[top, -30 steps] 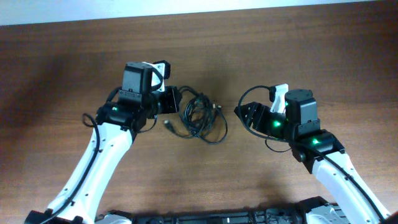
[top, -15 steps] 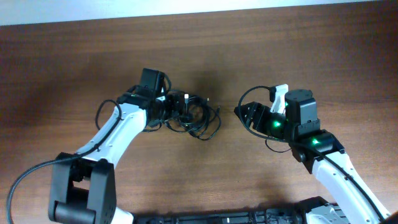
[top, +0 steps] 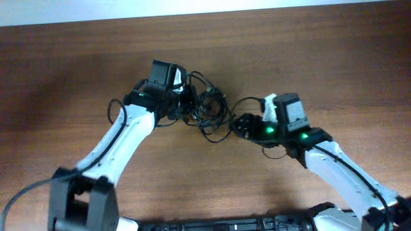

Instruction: Untangle cables

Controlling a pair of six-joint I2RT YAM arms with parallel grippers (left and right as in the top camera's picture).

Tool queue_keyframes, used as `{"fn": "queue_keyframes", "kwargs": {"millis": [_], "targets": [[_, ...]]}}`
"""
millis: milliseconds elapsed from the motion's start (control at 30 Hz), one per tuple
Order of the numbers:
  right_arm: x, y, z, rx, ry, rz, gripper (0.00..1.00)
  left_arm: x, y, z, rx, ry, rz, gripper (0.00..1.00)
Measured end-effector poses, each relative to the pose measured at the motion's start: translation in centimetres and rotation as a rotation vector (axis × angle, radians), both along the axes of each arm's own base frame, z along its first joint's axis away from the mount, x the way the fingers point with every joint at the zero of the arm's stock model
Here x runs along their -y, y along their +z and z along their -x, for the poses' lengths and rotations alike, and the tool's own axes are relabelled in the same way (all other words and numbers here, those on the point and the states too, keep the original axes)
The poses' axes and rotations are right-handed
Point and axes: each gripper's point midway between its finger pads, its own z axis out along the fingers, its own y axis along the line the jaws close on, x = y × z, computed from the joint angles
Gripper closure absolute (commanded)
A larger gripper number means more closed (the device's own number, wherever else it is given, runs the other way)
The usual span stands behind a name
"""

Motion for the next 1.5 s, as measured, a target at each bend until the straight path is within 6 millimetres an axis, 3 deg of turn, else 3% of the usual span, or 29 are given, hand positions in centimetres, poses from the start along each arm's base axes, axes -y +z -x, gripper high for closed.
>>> {"fn": "queue_keyframes", "kwargs": {"millis": [67, 100, 167, 200, 233, 267, 333, 367, 400, 433, 500, 567, 667, 733, 800, 833, 933, 967, 1033, 1100, 1167, 1233, 1267, 1300, 1333, 1367, 1400, 1433, 1500], "targets": [[-2.0, 0.3, -0.6, 0.066, 0.051, -0.027, 0.26, 0.0, 3.3, 0.1, 0.083, -0.002, 0.034, 1.00], [-2.9, 0.9, -1.3, 0.123, 0.066, -0.044, 0.42, 0.0, 5.7, 0.3, 0.140, -0.004, 0.058, 1.00], [-3.1, 1.3, -2.7, 0.184, 0.042, -0.041, 0.88, -0.2, 8.5, 0.8, 0.213, -0.005, 0.085, 1.00], [-3.2, 1.8, -3.4, 0.222, 0.034, -0.051, 0.96, -0.2, 9.5, 1.0, 0.237, -0.007, 0.096, 1.00], [-3.4, 3.0, -4.5, 0.289, 0.019, -0.069, 0.96, -0.2, 10.0, 1.2, 0.250, -0.008, 0.102, 1.00], [-3.0, 2.8, -4.5, 0.286, 0.012, -0.058, 0.96, -0.3, 11.0, 1.4, 0.277, -0.014, 0.108, 1.00], [1.1, 1.1, -5.3, 0.190, -0.084, -0.011, 0.96, -1.4, 12.1, 2.1, 0.339, -0.056, 0.074, 1.00], [4.0, 0.2, -5.5, 0.137, -0.147, 0.013, 0.96, -2.5, 13.5, 2.6, 0.395, -0.074, 0.059, 1.00], [5.5, 0.4, -5.6, 0.129, -0.155, 0.000, 0.96, -3.4, 15.0, 3.4, 0.456, -0.100, 0.052, 1.00], [6.0, 1.0, -5.3, 0.127, -0.131, -0.036, 0.96, -3.5, 16.0, 4.0, 0.499, -0.128, 0.055, 1.00], [6.8, 4.1, -5.0, 0.195, -0.045, -0.192, 0.96, -5.1, 17.8, 5.0, 0.585, -0.137, 0.040, 1.00], [7.2, 5.2, -5.0, 0.227, -0.023, -0.257, 0.96, -5.7, 18.3, 4.9, 0.590, -0.105, 0.050, 1.00], [7.0, 5.8, -4.9, 0.244, 0.008, -0.306, 0.96, -3.9, 16.7, 3.8, 0.513, -0.127, 0.096, 1.00], [5.4, 5.5, -4.2, 0.226, 0.056, -0.318, 0.95, 0.0, 14.0, 2.3, 0.436, -0.175, 0.137, 1.00], [3.7, 5.5, -3.5, 0.220, 0.112, -0.325, 0.95, 3.0, 12.8, 2.0, 0.427, -0.228, 0.161, 1.00], [2.9, 5.5, -3.1, 0.218, 0.135, -0.328, 0.95, 5.4, 10.5, 2.5, 0.366, -0.280, 0.162, 1.00], [2.9, 5.5, -3.1, 0.215, 0.135, -0.330, 0.95, 7.0, 7.4, 2.9, 0.285, -0.313, 0.145, 1.00], [2.7, 5.5, -3.0, 0.213, 0.140, -0.331, 0.94, 7.4, 7.3, 2.7, 0.292, -0.313, 0.153, 1.00], [1.5, 5.5, -2.3, 0.209, 0.182, -0.335, 0.95, 8.3, 10.2, 0.3, 0.409, -0.262, 0.239, 1.00], [0.5, 4.5, -1.2, 0.167, 0.216, -0.312, 0.95, 5.4, 13.4, -3.7, 0.431, -0.066, 0.361, 1.00], [1.4, 1.9, -0.1, 0.067, 0.176, -0.221, 0.95, 0.8, 13.7, -6.5, 0.353, 0.133, 0.428, 1.00], [3.1, -0.7, 0.5, 0.002, 0.123, -0.083, 0.95, -3.5, 14.0, -8.0, 0.315, 0.230, 0.476, 1.00], [4.1, -1.7, 0.1, 0.004, 0.092, -0.007, 0.90, -5.6, 14.1, -8.4, 0.300, 0.257, 0.496, 0.93], [4.7, -2.1, -0.3, 0.013, 0.072, 0.037, 0.70, -6.8, 13.6, -8.2, 0.268, 0.270, 0.500, 0.81], [4.9, -2.2, -0.5, 0.020, 0.065, 0.055, 0.60, -6.8, 12.2, -7.2, 0.201, 0.256, 0.469, 0.61], [5.2, -2.4, -0.6, 0.021, 0.057, 0.073, 0.46, -6.8, 10.4, -6.0, 0.122, 0.253, 0.424, 0.21], [5.3, -2.6, -0.6, 0.022, 0.055, 0.081, 0.35, -7.2, 7.8, -4.2, 0.015, 0.263, 0.351, 0.04], [5.4, -2.7, -0.5, 0.017, 0.053, 0.086, 0.34, -8.3, 4.8, -2.1, -0.088, 0.302, 0.223, 0.01], [5.4, -2.7, -0.6, 0.024, 0.054, 0.091, 0.33, -9.1, 2.4, 0.0, -0.171, 0.326, 0.091, 0.06]]}}
